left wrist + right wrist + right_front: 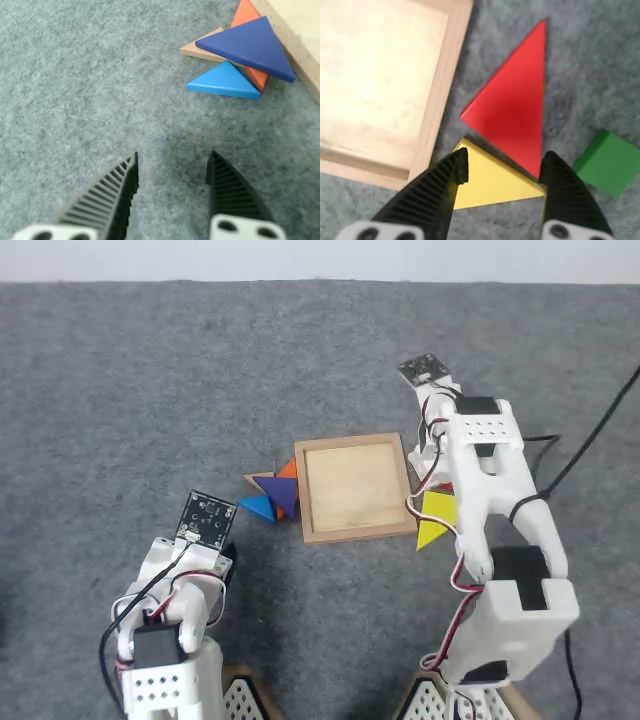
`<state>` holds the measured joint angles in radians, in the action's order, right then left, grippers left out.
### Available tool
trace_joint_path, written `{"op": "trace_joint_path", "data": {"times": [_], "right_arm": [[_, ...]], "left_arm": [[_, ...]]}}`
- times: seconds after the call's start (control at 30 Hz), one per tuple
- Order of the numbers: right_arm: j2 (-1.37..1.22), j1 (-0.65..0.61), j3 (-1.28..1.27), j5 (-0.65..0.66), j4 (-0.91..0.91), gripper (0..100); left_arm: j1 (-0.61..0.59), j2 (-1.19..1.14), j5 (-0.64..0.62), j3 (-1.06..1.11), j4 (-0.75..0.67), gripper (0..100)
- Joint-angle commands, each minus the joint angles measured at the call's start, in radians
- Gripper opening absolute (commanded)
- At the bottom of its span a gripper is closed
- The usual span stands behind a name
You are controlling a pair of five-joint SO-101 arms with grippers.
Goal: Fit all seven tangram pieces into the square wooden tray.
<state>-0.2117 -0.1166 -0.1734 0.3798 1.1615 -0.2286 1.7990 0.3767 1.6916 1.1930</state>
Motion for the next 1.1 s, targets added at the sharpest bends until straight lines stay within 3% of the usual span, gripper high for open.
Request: {"op": "trace_joint_path", "data": {"times": [0.0,0.4,0.63,1.07], "right_arm": [[-0.021,-0.001,0.063,-0.04,-0.076,24.3],[-0.153,-0.036,0.138,-0.051,-0.099,24.9],[-0.162,-0.042,0.176,-0.066,-0.042,39.0],[-0.246,-0.05,0.166,-0.077,-0.033,39.0]], "left_arm": [[-0.006,0.015,0.014,-0.008,0.014,21],[-0.003,0.015,0.014,-0.008,0.014,21],[-0.003,0.015,0.014,-0.008,0.014,21],[-0.005,0.015,0.014,-0.008,0.014,21]]}}
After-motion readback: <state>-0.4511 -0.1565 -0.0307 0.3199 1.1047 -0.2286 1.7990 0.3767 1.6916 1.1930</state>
